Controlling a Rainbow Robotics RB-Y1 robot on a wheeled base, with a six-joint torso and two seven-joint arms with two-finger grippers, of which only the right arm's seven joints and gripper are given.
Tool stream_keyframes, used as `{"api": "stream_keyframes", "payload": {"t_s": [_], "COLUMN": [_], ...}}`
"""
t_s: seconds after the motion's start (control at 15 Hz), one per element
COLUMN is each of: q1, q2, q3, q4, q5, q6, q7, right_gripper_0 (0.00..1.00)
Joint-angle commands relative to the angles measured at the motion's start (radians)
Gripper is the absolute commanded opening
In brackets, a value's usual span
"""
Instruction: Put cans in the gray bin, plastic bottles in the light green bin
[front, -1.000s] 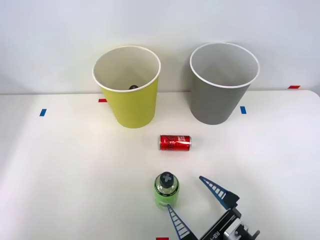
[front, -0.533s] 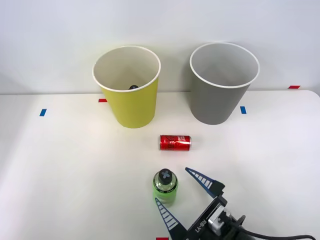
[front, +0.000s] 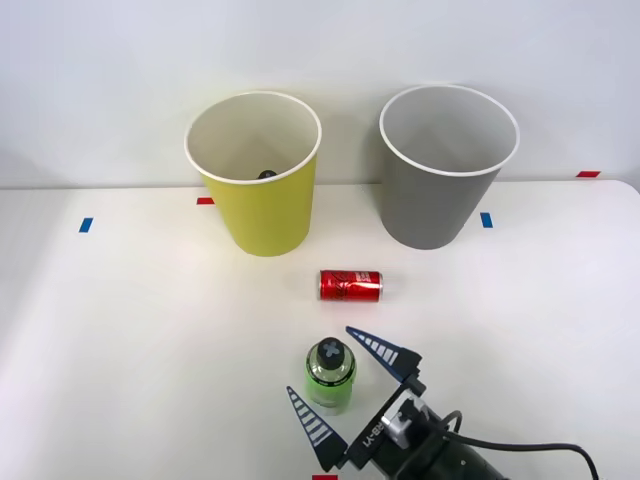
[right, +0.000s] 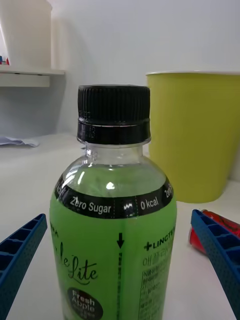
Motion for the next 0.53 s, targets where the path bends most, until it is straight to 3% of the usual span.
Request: {"api": "stream_keyframes", "payload": {"t_s": [0.07, 0.33, 0.47, 0.53], "q1": [-0.020, -0.025, -0.024, -0.024], "q2": [0.023, 0.033, 0.032, 0.030], "q3": [-0.001, -0.001, -0.001, -0.001], "q4": [0.000, 0.000, 0.000, 0.000], "q5": [-0.017, -0.029, -0.032, -0.035], "q6": [0.036, 0.040, 0.041, 0.040], "q7": [0.010, 0.025, 0.031, 0.033], "right_gripper_0": [1.00, 1.00, 0.00, 0.00]}}
